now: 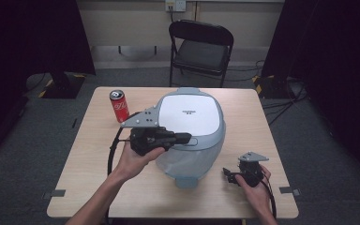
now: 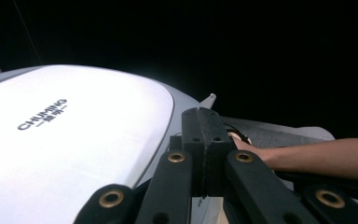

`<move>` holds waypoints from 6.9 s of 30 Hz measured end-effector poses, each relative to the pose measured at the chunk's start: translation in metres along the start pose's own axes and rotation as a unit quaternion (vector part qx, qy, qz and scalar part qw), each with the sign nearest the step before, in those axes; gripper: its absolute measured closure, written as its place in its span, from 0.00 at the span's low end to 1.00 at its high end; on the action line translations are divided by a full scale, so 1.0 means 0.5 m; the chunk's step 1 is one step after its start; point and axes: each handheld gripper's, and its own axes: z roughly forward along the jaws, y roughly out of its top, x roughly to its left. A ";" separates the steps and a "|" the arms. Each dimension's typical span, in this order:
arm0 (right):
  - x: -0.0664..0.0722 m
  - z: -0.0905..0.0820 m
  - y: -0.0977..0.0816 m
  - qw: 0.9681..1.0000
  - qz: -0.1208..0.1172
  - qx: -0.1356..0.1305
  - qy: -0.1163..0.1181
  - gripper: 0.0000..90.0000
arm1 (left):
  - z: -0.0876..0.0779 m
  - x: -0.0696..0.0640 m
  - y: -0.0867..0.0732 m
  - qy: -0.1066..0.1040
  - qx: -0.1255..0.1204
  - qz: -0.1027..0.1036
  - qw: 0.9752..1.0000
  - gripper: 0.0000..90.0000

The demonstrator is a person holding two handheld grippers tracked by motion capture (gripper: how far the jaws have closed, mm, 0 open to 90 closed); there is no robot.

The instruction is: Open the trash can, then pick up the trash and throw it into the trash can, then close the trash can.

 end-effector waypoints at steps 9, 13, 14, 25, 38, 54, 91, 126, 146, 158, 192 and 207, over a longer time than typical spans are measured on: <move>0.000 0.000 0.000 1.000 0.000 0.000 0.000 0.18 | 0.011 -0.004 -0.010 0.013 0.016 0.008 1.000 1.00; 0.000 0.000 0.000 1.000 0.000 0.000 0.001 0.18 | 0.010 -0.005 -0.010 0.015 0.021 0.008 1.000 1.00; 0.000 0.000 0.000 1.000 -0.001 -0.001 0.001 0.18 | 0.011 -0.004 -0.010 0.012 0.018 0.003 1.000 1.00; 0.000 0.000 0.000 1.000 0.000 0.000 0.001 0.18 | 0.001 0.012 -0.019 -0.017 0.000 -0.017 1.000 0.97; 0.001 0.001 0.000 1.000 0.001 0.000 0.000 0.18 | -0.095 0.063 -0.049 0.016 -0.043 -0.051 0.998 0.88; 0.001 0.001 0.000 1.000 0.000 0.000 0.001 0.18 | -0.189 0.161 -0.163 0.124 -0.010 -0.099 0.987 0.64; 0.000 0.001 0.000 1.000 0.000 0.000 0.001 0.18 | -0.230 0.469 -0.276 0.369 0.111 -0.156 0.909 0.23; 0.000 0.001 0.000 1.000 0.000 0.000 0.001 0.18 | -0.195 0.462 -0.275 0.359 0.105 -0.155 0.915 0.38; 0.000 0.001 0.000 1.000 0.000 0.000 0.001 0.18 | -0.257 0.267 -0.305 0.302 0.115 -0.144 0.935 0.38; 0.001 0.001 0.000 1.000 0.002 0.000 0.000 0.18 | -0.249 0.173 -0.352 0.289 0.117 -0.131 0.941 0.38; 0.001 0.001 0.000 1.000 0.002 0.000 0.000 0.18 | -0.189 0.177 -0.429 0.295 0.157 -0.100 0.937 0.28; 0.001 0.001 0.000 1.000 0.002 0.001 0.000 0.18 | -0.195 0.173 -0.417 0.293 0.130 -0.118 0.940 0.38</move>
